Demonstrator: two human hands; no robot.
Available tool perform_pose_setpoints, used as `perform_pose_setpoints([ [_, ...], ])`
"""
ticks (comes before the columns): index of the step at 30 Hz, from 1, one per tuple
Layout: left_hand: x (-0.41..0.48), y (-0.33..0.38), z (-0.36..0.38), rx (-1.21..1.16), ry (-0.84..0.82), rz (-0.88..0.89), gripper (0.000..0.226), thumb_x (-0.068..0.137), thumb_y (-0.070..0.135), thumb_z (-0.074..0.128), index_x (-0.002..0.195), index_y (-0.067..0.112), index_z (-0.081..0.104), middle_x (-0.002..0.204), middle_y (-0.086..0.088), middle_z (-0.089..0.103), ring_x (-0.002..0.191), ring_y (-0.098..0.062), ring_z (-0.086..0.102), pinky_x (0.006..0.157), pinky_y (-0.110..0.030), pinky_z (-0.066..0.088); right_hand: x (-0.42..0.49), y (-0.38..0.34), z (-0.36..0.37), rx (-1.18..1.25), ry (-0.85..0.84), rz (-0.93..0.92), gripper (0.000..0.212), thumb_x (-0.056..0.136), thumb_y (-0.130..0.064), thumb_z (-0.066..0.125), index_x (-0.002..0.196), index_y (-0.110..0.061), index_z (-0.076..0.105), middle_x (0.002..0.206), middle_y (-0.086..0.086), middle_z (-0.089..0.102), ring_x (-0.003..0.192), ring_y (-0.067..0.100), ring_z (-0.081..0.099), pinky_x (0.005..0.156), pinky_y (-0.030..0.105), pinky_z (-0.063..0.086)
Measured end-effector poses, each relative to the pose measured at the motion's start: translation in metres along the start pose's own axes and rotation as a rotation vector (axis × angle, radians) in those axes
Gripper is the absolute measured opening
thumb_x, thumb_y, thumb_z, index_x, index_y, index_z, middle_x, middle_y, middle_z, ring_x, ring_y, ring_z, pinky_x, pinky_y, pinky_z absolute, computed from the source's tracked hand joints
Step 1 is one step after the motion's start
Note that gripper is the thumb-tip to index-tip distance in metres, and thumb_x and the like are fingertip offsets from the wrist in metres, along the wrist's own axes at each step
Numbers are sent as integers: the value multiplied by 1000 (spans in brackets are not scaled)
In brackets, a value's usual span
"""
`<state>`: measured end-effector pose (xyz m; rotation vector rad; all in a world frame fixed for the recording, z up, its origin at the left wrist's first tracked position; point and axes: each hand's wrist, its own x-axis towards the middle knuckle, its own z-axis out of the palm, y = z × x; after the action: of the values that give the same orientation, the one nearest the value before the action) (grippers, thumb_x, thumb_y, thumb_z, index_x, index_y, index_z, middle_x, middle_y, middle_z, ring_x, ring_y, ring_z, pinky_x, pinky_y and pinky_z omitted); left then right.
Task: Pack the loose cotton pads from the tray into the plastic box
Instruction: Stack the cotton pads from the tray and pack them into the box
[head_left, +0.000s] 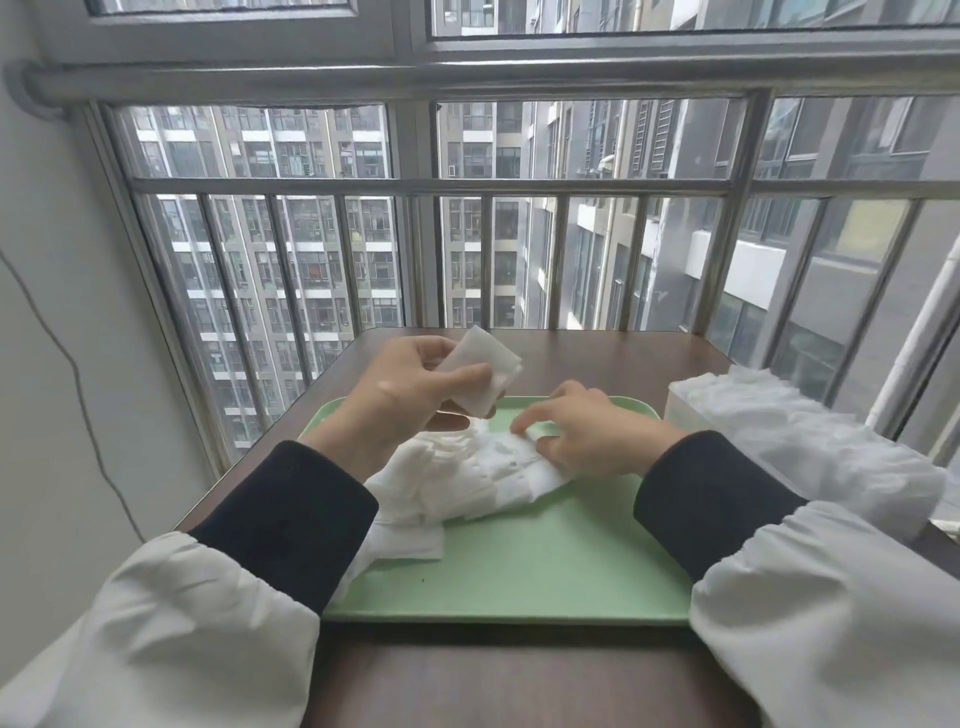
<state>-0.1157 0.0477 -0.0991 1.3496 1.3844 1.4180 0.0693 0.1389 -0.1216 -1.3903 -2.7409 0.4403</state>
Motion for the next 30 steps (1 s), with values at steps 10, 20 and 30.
perform_pose_setpoints([
  [10, -2, -3, 1, 18, 15, -2, 18, 92, 22, 73, 104, 9, 68, 100, -12, 76, 87, -29, 76, 59, -28, 58, -5, 2, -6, 145, 189, -61, 10, 93, -32, 62, 85, -29, 56, 93, -12, 58, 89, 10, 58, 63, 21, 40],
  [20, 0, -7, -1, 33, 45, 50, 7, 89, 16, 76, 95, 17, 72, 83, -1, 77, 72, -11, 71, 55, -22, 54, -14, 0, -20, 856, 244, -246, 22, 83, 7, 69, 88, -14, 65, 70, -2, 63, 68, 16, 53, 62, 23, 47],
  [30, -4, -2, 0, 94, -76, 69, 8, 88, 29, 77, 95, 25, 77, 98, 4, 78, 90, -11, 73, 66, -21, 52, -11, 1, -20, 1158, 136, -219, 51, 76, 14, 73, 119, -11, 62, 95, 17, 69, 82, 24, 70, 66, 27, 56],
])
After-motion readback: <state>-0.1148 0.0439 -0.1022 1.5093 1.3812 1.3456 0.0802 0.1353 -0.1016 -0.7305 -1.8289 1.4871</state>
